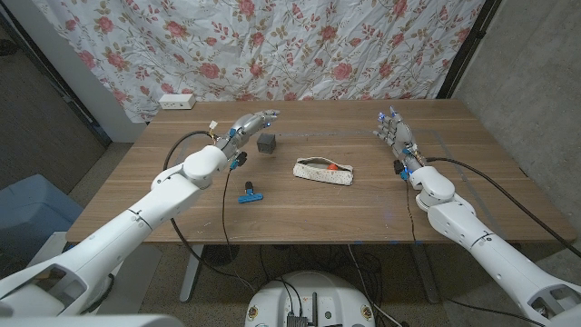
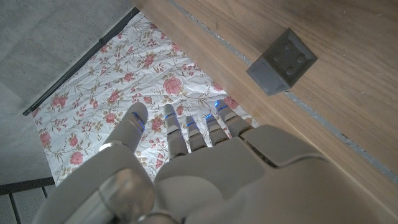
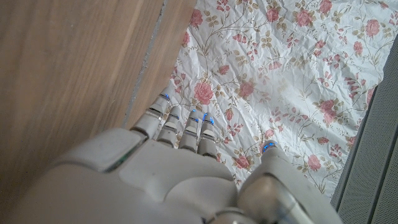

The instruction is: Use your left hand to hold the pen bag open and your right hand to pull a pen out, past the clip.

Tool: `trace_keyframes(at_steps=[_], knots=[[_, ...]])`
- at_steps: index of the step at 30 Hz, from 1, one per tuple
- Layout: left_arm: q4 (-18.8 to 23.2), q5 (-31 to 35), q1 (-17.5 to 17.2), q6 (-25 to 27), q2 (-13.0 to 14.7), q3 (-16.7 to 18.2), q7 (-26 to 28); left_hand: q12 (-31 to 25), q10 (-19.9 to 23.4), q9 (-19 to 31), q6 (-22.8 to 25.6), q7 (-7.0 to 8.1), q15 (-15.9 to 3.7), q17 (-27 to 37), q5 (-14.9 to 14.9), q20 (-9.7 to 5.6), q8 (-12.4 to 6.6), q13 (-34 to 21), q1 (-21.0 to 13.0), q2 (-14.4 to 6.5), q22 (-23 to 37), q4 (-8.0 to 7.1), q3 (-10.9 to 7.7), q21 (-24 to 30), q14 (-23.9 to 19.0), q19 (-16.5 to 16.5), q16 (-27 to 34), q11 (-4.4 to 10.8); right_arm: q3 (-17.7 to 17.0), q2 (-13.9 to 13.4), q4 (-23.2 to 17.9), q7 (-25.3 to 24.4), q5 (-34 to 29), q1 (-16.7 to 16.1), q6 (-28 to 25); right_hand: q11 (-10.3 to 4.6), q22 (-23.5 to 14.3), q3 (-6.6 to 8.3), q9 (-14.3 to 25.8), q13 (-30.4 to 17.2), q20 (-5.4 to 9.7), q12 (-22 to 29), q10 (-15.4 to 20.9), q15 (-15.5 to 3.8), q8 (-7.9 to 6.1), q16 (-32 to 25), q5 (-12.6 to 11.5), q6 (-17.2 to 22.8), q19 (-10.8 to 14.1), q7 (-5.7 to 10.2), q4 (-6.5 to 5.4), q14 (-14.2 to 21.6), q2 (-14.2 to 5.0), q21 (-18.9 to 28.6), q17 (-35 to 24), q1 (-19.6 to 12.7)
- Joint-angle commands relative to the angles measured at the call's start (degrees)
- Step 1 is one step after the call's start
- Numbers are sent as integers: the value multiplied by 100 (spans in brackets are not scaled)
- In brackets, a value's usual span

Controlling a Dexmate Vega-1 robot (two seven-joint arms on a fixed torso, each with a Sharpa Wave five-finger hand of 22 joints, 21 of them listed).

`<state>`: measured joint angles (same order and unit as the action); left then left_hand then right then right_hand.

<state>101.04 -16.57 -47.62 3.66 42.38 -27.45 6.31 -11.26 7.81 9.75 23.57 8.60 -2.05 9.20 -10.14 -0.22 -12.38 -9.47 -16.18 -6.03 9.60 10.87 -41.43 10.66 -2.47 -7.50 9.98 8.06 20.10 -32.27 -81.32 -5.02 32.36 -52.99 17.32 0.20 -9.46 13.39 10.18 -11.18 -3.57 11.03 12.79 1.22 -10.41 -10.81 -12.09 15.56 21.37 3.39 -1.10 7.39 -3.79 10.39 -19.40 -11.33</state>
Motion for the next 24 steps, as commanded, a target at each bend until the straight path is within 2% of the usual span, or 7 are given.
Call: trace_keyframes(at_steps=[1,6,11,19,24], knots=[[444,589,249,455,208,-260,-116,-44,142,7,242,2,-72,20,9,-22,-69,-28,-196,45,-3,28,-12,-6,-99,-14,27,13,-56,15,52,14,60,-70,113,13,-24,47,15,-16,9,28,69,12,-50,-38,-27,26,25,42,18,55,-40,32,-1,-8],[679,1073,439,782,333,-479,-227,-45,237,8,412,-10,-98,19,5,-32,-79,-28,-351,77,-4,29,-21,-3,-172,-32,33,39,-84,-6,4,1,91,-119,100,11,-24,51,15,-15,22,26,65,4,-47,-37,-27,21,24,40,23,50,-43,33,10,-8],[803,1440,506,950,312,-617,-185,-42,311,9,485,-20,-120,18,4,-32,-55,-28,-486,111,-4,30,-23,13,-261,-87,43,26,-94,-2,30,29,131,-136,104,5,-23,60,14,-13,37,30,78,40,-44,-42,-27,17,24,41,36,62,-51,34,35,-10],[1210,2183,717,1616,338,-913,-309,-53,532,11,792,-16,-163,17,4,-79,-60,-28,-784,212,-7,33,-7,27,-481,-210,55,63,-116,-13,97,103,185,-148,133,19,-23,65,14,-11,45,27,73,46,-43,-43,-26,16,21,35,44,60,-56,34,59,-2],[1486,2648,901,2217,294,-1182,-511,-46,574,12,830,-10,-169,16,3,-21,-37,-29,-881,239,-7,31,0,28,-534,-245,51,53,-130,-21,157,164,225,-135,148,16,-23,68,14,-10,46,31,83,59,-50,-47,-25,34,24,43,46,67,-61,37,71,4]])
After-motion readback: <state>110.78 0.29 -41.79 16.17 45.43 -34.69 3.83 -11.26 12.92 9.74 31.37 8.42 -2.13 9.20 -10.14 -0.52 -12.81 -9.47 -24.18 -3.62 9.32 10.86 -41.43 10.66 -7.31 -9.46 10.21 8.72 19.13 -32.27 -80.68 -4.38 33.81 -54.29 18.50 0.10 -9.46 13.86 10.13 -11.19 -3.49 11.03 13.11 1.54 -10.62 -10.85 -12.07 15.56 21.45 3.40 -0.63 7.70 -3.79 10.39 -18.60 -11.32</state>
